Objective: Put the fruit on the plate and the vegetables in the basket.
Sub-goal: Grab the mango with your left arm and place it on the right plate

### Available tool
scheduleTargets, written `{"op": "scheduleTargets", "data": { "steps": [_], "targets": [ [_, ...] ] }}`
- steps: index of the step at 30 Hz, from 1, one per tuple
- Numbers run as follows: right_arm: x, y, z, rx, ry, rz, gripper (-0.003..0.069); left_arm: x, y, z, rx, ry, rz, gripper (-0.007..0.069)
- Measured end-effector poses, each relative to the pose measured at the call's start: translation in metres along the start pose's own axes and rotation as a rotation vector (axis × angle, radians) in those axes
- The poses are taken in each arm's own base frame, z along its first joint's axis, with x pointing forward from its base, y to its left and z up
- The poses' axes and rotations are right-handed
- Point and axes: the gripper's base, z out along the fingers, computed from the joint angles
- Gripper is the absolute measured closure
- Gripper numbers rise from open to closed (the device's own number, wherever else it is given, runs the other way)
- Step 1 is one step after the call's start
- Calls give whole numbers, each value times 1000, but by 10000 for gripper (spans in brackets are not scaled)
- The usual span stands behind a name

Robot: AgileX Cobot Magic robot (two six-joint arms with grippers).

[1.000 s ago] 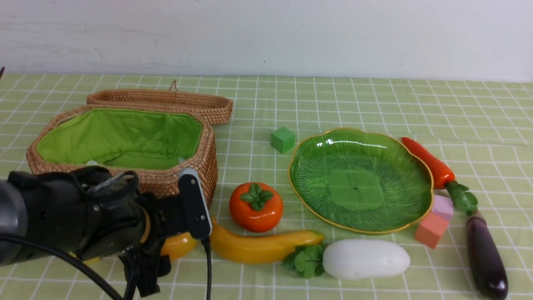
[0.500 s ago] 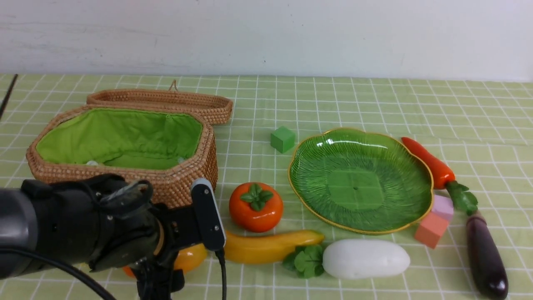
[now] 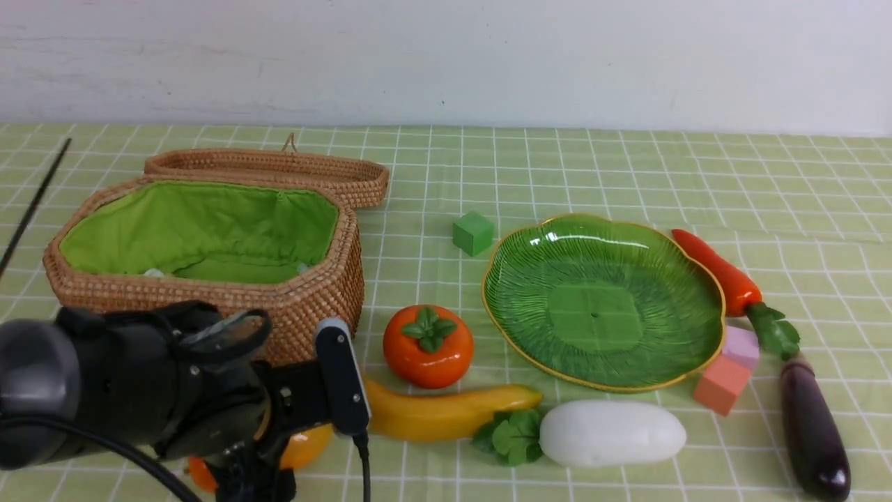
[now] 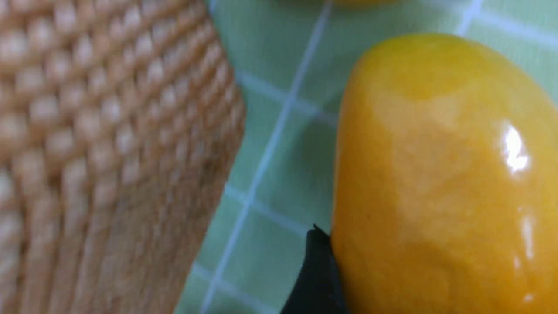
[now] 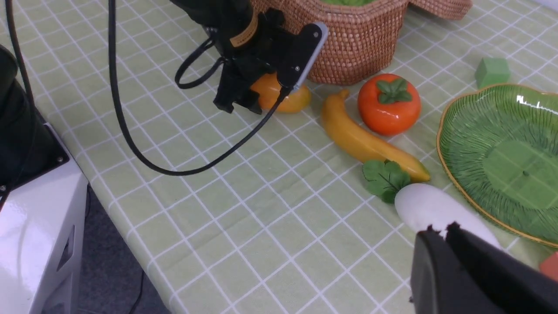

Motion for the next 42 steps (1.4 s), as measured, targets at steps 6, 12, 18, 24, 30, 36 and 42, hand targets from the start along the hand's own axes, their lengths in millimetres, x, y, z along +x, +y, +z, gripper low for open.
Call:
{"op": "scheduleTargets", "data": {
  "steps": [6, 12, 18, 24, 30, 36, 42],
  "targets": [
    [0, 0, 0, 0, 0, 0, 613, 6, 7, -53, 46, -8, -217, 67],
    [-2, -2, 0, 18, -26, 27, 607, -51, 42, -132, 194, -401, -460, 67],
    [-5, -6, 0, 60, -58, 103, 606, -142, 61, -105, 268, -495, -341, 67],
    [-4, -7, 0, 72, -51, 127, 606, -221, 65, -31, 291, -416, -303, 67],
    [-2, -6, 0, 67, -25, 134, 606, -257, 76, 10, 271, -389, -330, 67],
    [-2, -6, 0, 65, -21, 134, 602, -266, 74, 32, 274, -407, -352, -5],
    [-1, -6, 0, 62, -11, 133, 596, -266, 76, 16, 309, -419, -385, -43]
  ]
}}
